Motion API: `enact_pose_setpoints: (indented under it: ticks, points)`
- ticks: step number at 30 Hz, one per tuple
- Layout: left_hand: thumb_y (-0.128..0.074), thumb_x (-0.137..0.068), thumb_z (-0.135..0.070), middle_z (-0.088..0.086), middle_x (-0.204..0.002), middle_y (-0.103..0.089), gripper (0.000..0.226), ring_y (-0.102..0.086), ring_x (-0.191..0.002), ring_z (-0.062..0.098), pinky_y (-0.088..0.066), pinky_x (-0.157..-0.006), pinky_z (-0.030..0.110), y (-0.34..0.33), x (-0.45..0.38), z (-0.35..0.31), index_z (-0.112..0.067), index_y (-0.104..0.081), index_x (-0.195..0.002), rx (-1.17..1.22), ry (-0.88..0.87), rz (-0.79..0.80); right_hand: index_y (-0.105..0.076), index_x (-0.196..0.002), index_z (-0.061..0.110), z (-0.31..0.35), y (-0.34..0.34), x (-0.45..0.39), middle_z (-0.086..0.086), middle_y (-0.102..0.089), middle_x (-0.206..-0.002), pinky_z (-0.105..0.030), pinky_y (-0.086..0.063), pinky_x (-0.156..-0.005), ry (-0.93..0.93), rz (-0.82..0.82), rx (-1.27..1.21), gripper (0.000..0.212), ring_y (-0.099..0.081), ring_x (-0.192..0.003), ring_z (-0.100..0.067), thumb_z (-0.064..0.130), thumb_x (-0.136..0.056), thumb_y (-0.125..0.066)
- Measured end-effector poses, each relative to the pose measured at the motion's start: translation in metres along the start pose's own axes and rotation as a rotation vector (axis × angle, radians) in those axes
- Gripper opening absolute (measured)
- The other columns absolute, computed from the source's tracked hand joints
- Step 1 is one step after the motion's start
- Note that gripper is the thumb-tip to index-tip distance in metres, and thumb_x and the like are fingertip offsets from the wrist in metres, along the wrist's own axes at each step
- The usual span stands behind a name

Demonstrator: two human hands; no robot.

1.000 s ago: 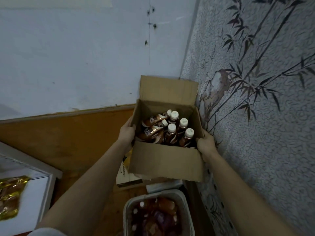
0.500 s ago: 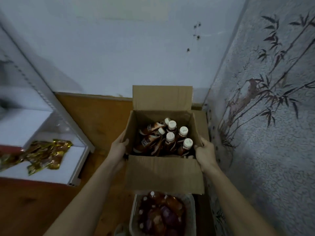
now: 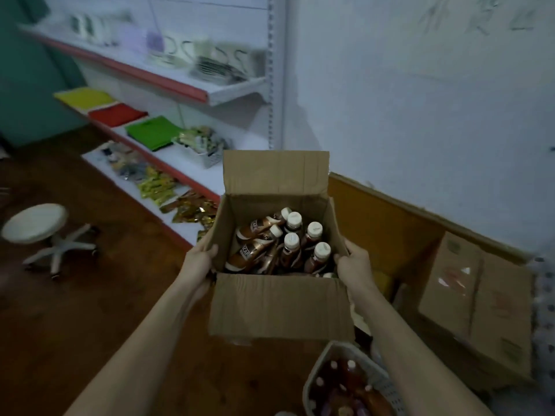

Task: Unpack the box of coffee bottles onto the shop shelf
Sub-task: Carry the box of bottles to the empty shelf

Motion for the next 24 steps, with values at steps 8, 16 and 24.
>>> enact_pose_setpoints:
  ticks: [8, 16, 24]
  points:
    - [-0.032, -0.102, -0.007, 0.005, -0.128, -0.060, 0.049, -0.062, -0.111, 0.025, -0.055, -0.080, 0.037, 0.214, 0.027, -0.037, -0.031, -0.044, -0.143, 0.087, -0.059, -0.230, -0.069, -0.091, 0.032, 0.033, -0.219, 0.023, -0.005, -0.071, -0.096, -0.047, -0.056, -0.088, -0.032, 0.227, 0.025, 0.049, -0.066, -0.093, -0.023, -0.010, -0.088, -0.043]
    - [-0.033, -0.102, -0.009, 0.005, -0.133, -0.053, 0.049, -0.056, -0.111, 0.025, -0.053, -0.079, 0.038, 0.364, 0.023, -0.060, -0.034, -0.042, -0.143, 0.199, -0.062, -0.518, -0.074, -0.106, 0.022, 0.063, -0.417, 0.004, 0.000, -0.075, -0.099, -0.035, -0.059, -0.075, 0.030, 0.555, 0.086, 0.032, -0.069, -0.096, -0.019, 0.005, -0.092, -0.050]
    - [-0.031, -0.103, -0.009, 0.010, -0.145, -0.043, 0.049, -0.058, -0.095, 0.020, -0.054, -0.065, 0.034, 0.469, -0.060, -0.094, -0.032, -0.035, -0.147, 0.287, -0.089, -0.764, -0.070, -0.096, 0.022, 0.105, -0.607, -0.067, 0.002, -0.070, -0.089, -0.030, -0.050, -0.068, 0.088, 0.782, 0.134, 0.027, -0.064, -0.086, -0.018, 0.004, -0.091, -0.051]
Point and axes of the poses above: each hand's wrist, its own x-axis away from the middle knuckle, its own y-axis out of the back of the hand, z = x × y, the point moved 1 cm from there along -x, towards the middle knuckle
